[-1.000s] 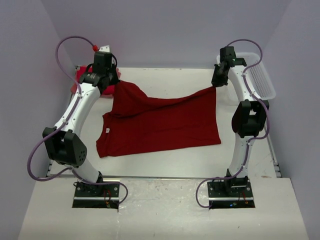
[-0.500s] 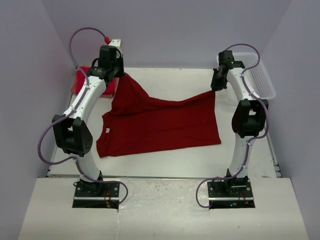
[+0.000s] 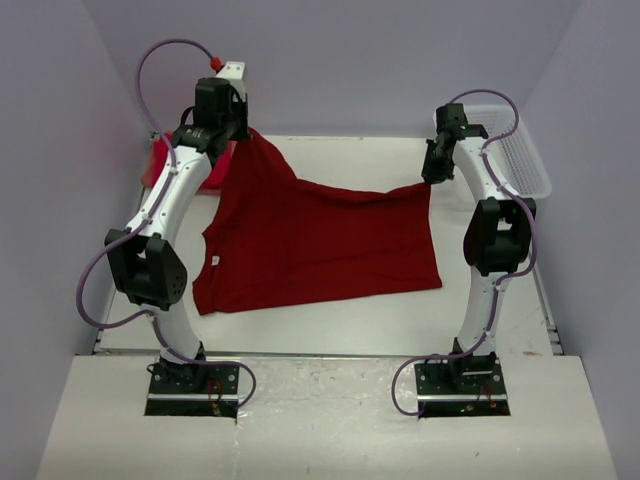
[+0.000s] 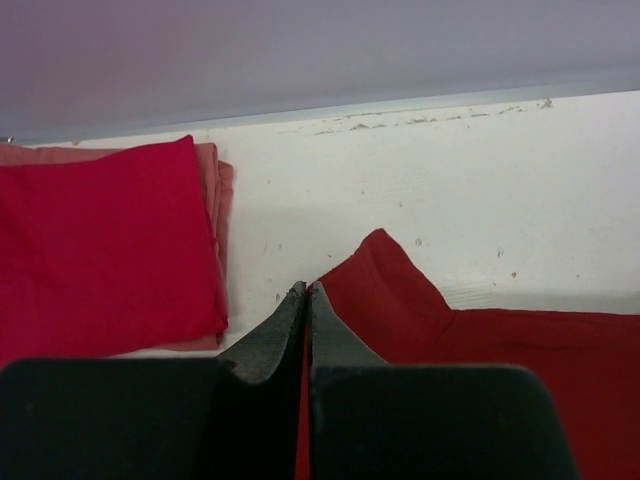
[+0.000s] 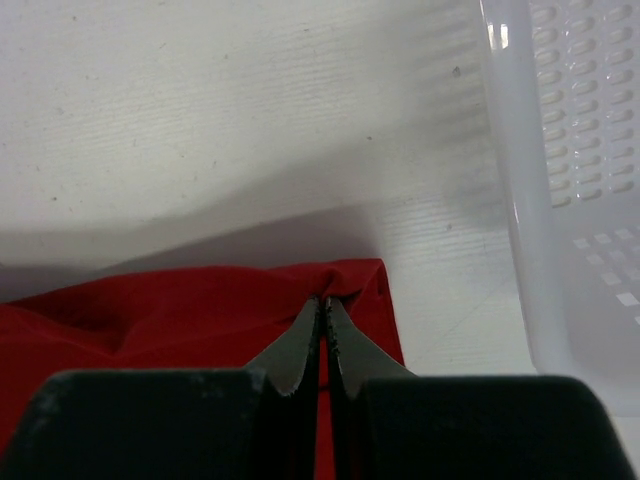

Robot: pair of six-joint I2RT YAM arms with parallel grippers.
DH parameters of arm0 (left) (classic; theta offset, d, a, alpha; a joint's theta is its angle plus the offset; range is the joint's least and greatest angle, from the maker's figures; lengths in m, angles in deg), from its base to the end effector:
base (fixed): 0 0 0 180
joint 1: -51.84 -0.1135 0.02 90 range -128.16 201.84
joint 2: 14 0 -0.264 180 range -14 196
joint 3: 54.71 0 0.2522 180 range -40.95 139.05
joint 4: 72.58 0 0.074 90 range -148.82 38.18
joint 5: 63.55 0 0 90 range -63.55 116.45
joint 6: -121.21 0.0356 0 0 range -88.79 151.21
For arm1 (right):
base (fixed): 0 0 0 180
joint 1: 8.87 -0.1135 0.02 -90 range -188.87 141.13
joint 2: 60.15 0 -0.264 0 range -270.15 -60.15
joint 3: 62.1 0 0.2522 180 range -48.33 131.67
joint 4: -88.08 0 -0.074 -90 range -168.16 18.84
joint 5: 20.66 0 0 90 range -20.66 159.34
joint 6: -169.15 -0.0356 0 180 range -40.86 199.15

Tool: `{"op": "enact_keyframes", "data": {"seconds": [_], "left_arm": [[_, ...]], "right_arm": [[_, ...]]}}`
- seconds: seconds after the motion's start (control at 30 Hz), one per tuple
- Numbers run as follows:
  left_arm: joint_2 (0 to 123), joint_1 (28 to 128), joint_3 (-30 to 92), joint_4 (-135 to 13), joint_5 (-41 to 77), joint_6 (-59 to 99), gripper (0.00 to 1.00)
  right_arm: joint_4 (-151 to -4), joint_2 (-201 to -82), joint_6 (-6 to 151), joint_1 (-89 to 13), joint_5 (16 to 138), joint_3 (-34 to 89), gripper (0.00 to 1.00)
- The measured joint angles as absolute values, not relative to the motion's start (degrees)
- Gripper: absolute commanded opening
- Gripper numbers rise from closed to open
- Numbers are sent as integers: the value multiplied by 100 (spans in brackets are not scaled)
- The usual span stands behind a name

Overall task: Fold and stack the t-shirts
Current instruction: Fold the other side of the tshirt into a rectangle

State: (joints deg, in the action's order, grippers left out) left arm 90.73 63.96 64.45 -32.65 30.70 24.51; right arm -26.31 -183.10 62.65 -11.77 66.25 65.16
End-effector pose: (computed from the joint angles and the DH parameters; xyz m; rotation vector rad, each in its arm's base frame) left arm 0.4212 -0.0877 0.3845 0.0482 2.0165 -0.1342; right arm 0.4672 0.0217 0.2579 0.3305 2.6180 0.0436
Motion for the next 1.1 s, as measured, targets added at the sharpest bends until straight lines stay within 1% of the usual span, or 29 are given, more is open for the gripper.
{"op": "enact_keyframes", "data": {"seconds": [0.07,0.17,0.37,0.4,0.47,0.5,0.53,0.67,0.73,0.77,0.87,1.1], "left_arm": [[9080,6396,6439,-3265,3070,2475,0],[9093,6396,6435,-3265,3068,2484,0],[9117,6396,6428,-3267,3064,2488,0],[9119,6396,6428,-3265,3064,2490,0],[9121,6396,6426,-3265,3064,2493,0],[9121,6396,6426,-3265,3064,2495,0],[9121,6396,6426,-3265,3061,2497,0],[9121,6396,6426,-3265,3050,2501,0],[9121,6396,6426,-3267,3044,2501,0],[9121,6396,6426,-3265,3040,2501,0],[9121,6396,6426,-3267,3018,2503,0],[9145,6396,6419,-3267,3059,2506,0]], "right_arm": [[-2631,-18310,6270,-1177,6625,6516,0],[-2633,-18310,6272,-1177,6627,6516,1],[-2633,-18310,6283,-1177,6640,6516,0],[-2633,-18310,6292,-1177,6655,6516,8],[-2633,-18310,6296,-1177,6677,6516,10],[-2635,-18310,6313,-1177,6692,6516,1],[-2637,-18310,6338,-1177,6705,6516,0],[-2655,-18310,6344,-1177,6736,6514,0],[-2679,-18310,6338,-1177,6734,6509,7],[-2679,-18310,6342,-1177,6732,6509,4],[-2676,-18310,6344,-1177,6734,6509,0],[-2875,-18214,6335,-1181,6566,6308,0]]}}
